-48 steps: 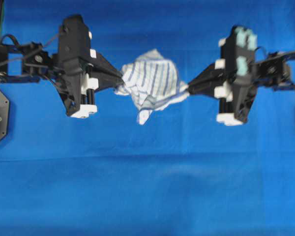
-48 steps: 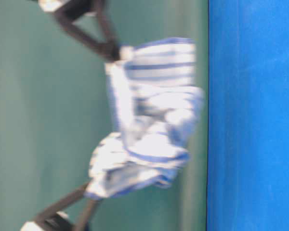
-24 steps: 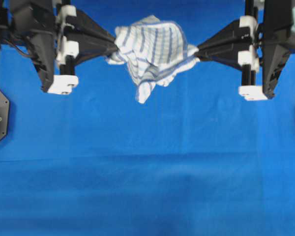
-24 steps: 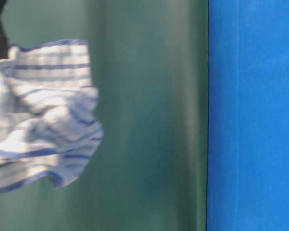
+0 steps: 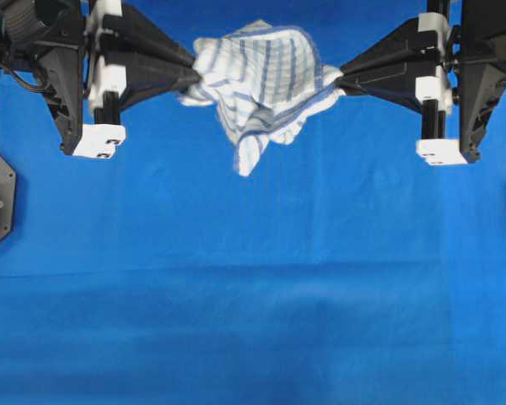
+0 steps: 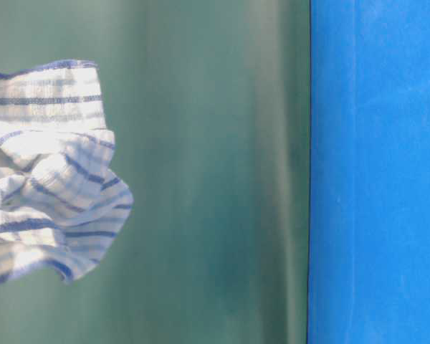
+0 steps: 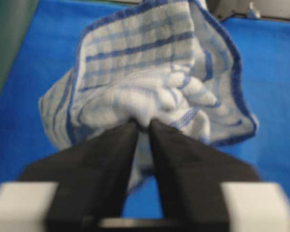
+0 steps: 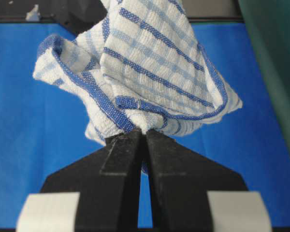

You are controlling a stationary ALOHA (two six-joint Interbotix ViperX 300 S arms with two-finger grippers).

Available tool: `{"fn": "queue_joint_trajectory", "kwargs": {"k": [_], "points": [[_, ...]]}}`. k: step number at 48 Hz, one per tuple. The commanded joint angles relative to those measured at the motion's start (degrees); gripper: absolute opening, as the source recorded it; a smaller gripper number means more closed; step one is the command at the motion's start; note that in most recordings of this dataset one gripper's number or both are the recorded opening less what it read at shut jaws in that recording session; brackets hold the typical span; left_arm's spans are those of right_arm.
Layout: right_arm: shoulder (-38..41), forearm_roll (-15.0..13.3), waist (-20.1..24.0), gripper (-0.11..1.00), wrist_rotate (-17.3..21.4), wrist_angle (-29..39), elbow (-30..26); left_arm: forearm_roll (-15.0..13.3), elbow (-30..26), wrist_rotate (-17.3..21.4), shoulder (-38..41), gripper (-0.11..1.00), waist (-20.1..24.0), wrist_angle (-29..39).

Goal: Lift the towel with both arms.
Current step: 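Open both grippers, releasing the towel onto the table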

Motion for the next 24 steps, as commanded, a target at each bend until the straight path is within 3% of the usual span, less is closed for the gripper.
{"fn": "queue_joint_trajectory", "kwargs": {"k": [1, 3, 12, 15, 20, 24], "points": [[-0.4, -0.1, 0.1, 0.05, 0.2, -0.4, -1.4, -0.1, -1.2, -0.2, -1.0, 0.23, -0.3, -0.6], [-0.4, -0.1, 0.1, 0.07, 0.3, -0.4, -1.4, -0.1, -1.1, -0.4, -1.2, 0.37, -0.5, -1.1], [-0.4, -0.2, 0.2, 0.60, 0.4, -0.3, -1.2, -0.1, -0.2, -0.1, -2.4, 0.87, -1.9, -1.9], [-0.4, -0.2, 0.2, 0.68, 0.4, -0.1, -1.2, -0.1, 0.1, -0.2, -2.6, 0.91, -2.2, -1.9], [-0.4, -0.2, 0.2, 0.62, 0.4, -0.1, -1.0, -0.1, 0.6, -0.3, -2.8, 0.90, -2.5, -2.0], [-0.4, -0.2, 0.2, 0.64, 0.6, 0.0, -0.3, -0.1, 1.1, -0.3, -2.5, 0.90, -2.6, -2.0]]}}
